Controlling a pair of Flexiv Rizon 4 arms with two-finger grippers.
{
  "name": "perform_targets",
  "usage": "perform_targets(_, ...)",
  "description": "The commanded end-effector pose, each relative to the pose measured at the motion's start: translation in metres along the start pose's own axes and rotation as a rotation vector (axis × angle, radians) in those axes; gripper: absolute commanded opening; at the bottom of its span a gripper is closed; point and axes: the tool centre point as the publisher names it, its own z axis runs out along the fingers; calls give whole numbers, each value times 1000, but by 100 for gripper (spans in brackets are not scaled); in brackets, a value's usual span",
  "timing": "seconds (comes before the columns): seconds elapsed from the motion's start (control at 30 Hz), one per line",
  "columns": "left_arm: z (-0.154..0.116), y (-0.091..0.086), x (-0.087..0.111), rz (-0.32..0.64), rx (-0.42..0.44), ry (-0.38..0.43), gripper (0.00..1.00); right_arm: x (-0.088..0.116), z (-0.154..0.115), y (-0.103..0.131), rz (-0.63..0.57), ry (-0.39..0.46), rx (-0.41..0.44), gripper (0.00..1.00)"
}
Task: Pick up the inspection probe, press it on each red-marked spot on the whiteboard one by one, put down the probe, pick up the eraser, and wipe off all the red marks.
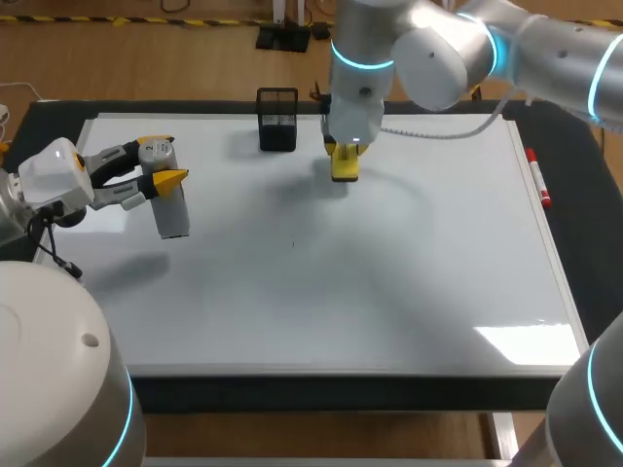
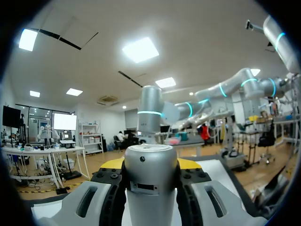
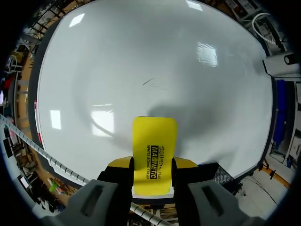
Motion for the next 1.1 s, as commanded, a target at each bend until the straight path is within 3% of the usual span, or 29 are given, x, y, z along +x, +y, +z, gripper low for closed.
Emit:
perform_targets(0.03,0,-1,0,1,0,-1,0,-4,5,-23,-5,20,-36,0)
perform_targets(0.57,0,-1,0,1,0,-1,0,-9,24,-60,-30,18,-81,0)
perform_targets(1.1,0,-1,0,1,0,-1,0,-6,38,-78,-31,14,-111,0)
